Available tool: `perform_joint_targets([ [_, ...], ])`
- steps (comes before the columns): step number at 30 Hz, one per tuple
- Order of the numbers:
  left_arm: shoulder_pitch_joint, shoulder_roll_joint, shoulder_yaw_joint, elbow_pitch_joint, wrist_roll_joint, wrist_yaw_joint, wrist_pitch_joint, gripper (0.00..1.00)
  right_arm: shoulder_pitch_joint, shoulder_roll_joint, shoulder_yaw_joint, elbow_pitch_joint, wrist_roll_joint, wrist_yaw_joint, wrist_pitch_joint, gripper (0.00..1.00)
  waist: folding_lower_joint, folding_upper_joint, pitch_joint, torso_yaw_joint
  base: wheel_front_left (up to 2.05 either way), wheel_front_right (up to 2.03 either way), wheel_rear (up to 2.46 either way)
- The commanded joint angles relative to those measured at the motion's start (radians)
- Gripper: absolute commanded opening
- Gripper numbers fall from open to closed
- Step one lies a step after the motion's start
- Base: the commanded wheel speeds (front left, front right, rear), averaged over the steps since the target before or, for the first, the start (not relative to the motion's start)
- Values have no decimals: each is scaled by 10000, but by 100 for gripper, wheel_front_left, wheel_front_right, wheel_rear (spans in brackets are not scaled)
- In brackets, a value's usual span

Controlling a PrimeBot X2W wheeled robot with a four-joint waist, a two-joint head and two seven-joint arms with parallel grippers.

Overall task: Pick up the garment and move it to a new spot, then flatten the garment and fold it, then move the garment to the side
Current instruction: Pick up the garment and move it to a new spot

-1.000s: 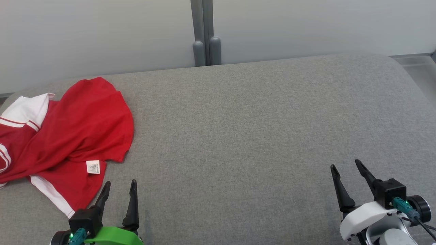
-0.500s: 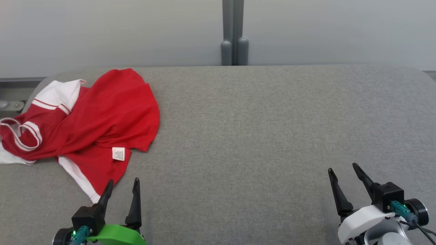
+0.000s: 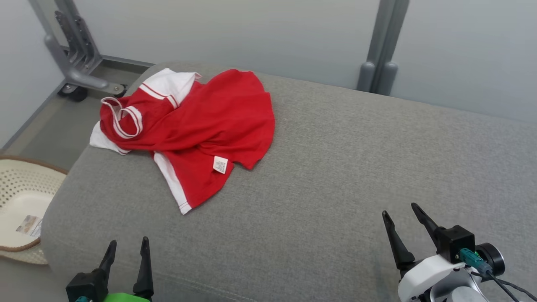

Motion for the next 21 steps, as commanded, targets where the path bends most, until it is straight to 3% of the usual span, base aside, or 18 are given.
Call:
perform_joint_targets([
  [1,68,57,51,-56,-43,6,8,100,-50,-34,39,49,38,-3,-31,100,0,0,-113,712,0,0,0],
  [13,-494,-67,375,-96,-210,6,8,100,-195,-317,236,-11,106,-3,-31,100,0,0,308,183,0,0,0],
  [17,-1498,-32,310,471,-297,5,67,100,-446,-603,258,-165,91,-3,-31,100,0,0,946,-167,0,0,0],
  [21,-3205,242,241,1230,-306,87,795,100,-870,-1046,305,-445,80,-3,-31,100,0,0,1934,-453,0,0,0],
])
